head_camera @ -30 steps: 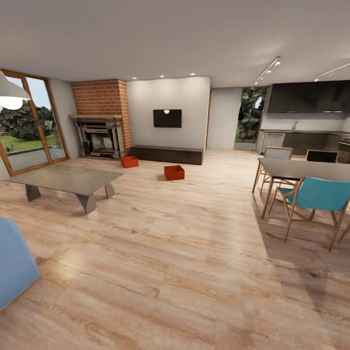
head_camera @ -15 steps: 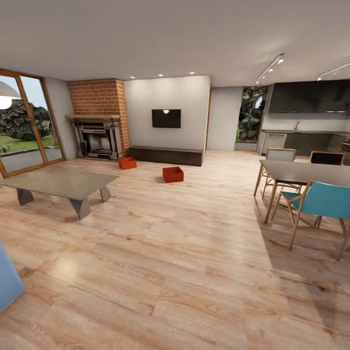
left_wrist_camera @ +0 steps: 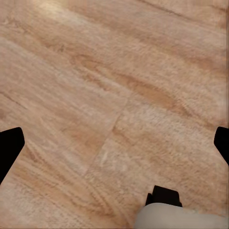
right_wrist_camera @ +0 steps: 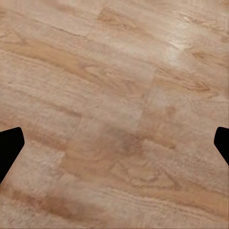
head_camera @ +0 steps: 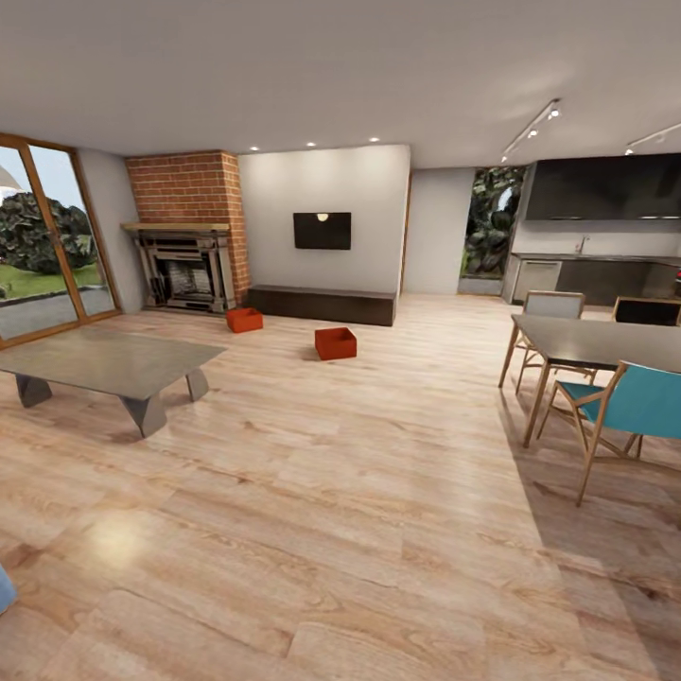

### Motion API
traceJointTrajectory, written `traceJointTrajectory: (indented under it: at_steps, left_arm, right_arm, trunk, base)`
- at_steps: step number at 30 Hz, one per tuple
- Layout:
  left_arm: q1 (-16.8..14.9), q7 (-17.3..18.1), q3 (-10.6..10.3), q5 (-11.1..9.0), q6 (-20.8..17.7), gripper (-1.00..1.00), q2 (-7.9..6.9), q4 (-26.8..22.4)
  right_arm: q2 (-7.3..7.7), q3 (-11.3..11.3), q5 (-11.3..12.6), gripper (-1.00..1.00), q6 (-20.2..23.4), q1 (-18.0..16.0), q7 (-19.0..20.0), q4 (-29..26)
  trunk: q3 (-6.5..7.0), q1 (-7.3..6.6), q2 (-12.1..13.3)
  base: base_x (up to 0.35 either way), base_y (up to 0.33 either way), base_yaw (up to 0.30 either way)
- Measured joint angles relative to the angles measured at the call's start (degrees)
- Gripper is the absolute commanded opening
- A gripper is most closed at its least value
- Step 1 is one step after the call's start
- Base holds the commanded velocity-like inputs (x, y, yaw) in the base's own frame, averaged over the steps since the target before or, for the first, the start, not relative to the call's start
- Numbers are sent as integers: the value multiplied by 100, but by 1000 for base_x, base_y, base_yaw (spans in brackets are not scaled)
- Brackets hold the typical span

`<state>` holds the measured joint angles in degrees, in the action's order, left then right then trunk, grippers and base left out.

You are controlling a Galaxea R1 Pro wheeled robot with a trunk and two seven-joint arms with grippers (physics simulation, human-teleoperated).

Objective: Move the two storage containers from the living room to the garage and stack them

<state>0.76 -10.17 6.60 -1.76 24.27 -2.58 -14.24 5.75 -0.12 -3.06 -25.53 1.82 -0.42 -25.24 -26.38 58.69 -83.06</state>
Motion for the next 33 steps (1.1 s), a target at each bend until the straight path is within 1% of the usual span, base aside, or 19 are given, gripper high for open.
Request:
traceJointTrajectory:
  at_steps: [15,22,33]
  left_arm:
    - [0,10,12,-15,58,100,16,0]
    - [0,9,7,-10,28,100,15,0]
    - [0,2,-1,-8,8,100,20,1]
  right_arm:
    - [-4,-11,26,100,-26,0,-29,9]
    - [-4,-11,25,100,-25,0,-29,9]
    - [-4,-11,11,100,-18,0,-29,8]
  trunk:
    - [0,1,0]
    - [0,0,0]
    - [0,0,0]
  base:
    - [302,0,0]
    - [299,-4,0]
    - [323,-98,0]
